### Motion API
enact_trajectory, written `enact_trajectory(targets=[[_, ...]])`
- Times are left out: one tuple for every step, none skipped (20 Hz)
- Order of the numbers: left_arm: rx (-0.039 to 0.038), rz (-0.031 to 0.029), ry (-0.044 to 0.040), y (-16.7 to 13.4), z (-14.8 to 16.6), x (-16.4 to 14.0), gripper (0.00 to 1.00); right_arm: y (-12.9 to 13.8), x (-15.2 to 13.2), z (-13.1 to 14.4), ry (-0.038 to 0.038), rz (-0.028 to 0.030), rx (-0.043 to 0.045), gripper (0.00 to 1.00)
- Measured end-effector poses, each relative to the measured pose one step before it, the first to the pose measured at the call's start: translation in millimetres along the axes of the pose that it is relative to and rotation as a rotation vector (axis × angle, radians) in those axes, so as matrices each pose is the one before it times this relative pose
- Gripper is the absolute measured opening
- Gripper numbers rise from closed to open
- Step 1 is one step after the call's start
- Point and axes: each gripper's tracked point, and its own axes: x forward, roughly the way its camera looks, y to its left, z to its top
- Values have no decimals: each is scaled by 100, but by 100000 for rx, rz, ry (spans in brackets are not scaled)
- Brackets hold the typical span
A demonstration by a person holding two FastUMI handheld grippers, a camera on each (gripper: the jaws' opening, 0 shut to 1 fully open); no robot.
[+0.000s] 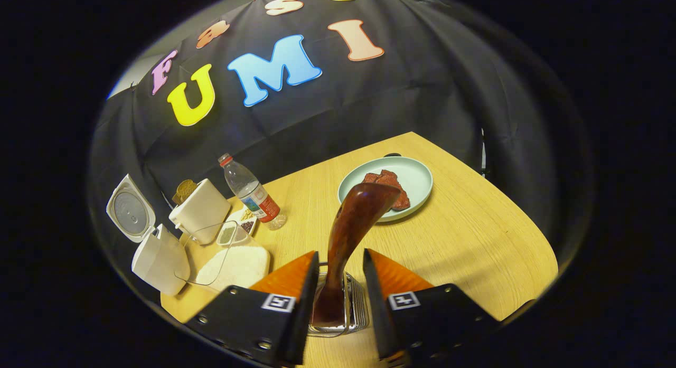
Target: Close the left gripper, press the button to open the rice cooker; take a wooden spoon from the chopstick holder with the right hand, scoop a spoonful of rice and pour it into the rice cooker, then put the wooden spoon back into the chopstick holder.
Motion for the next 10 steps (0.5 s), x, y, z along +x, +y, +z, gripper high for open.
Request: enact_trajectory(targets=[[-354,402,-30,61,-250,-273,96,10,-600,34,224,32,-346,35],[-145,192,-439,56,78,-120,96,-562,1510,109,-1030,-1321,1689,31],[111,-8,-334,203,-103,-192,96,257,-1152,-111,855,-354,-21,14],[194,66,47,179,-155,115,95,384,-130,280,-289,-817,-690,14],[-51,-112,91,287,-108,163,96,481,-422,257,-714,551,-750,14],[-386,-273,-202,238,-17,211,96,383,-635,560,-2397,-118,-1660,14],[-829,-50,-117,429,-114,377,97,223,-554,783,-2075,-689,-2499,14],[-1230,-470,-4,332,-59,342,97,390,-695,621,-2017,-734,-2251,14],[-1132,-696,-151,340,-91,441,97,359,-758,840,-1821,-705,-2429,14],[-765,-709,-196,485,-19,595,97,478,-560,742,-2224,-1267,-2275,14]])
